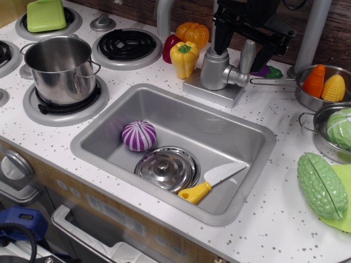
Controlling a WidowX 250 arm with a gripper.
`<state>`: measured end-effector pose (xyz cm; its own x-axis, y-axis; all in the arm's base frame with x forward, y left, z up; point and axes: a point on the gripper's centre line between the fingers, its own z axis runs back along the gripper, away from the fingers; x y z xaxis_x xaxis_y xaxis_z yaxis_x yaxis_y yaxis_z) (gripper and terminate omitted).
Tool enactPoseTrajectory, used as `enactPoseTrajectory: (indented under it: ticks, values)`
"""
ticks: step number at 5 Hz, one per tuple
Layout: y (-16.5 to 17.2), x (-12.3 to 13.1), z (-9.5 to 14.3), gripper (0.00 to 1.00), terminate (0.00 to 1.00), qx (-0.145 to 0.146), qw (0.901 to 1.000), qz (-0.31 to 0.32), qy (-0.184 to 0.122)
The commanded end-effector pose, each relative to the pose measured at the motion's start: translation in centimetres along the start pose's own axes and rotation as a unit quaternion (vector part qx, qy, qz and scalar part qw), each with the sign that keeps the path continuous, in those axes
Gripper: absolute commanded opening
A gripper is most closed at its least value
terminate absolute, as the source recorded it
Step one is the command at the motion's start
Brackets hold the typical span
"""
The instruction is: Turn lever vertical to front
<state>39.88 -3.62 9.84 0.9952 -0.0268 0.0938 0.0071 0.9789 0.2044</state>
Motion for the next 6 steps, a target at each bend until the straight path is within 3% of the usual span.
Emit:
enactPoseTrajectory:
  ticks: [1,3,4,6]
  values:
    - [0.0,0.0,0.0,1.00,0.00,0.000,1.0000,0.000,0.000]
    - [1.3,2.2,1.4,1.00,0.00,0.019,0.9990,-0.001,-0.041]
    - [1.1,3.1,1.6,1.00,0.00,0.017,0.9939,0.007,-0.109]
    - [1.2,4.5,1.7,1.00,0.00,0.020,0.9891,0.001,-0.146]
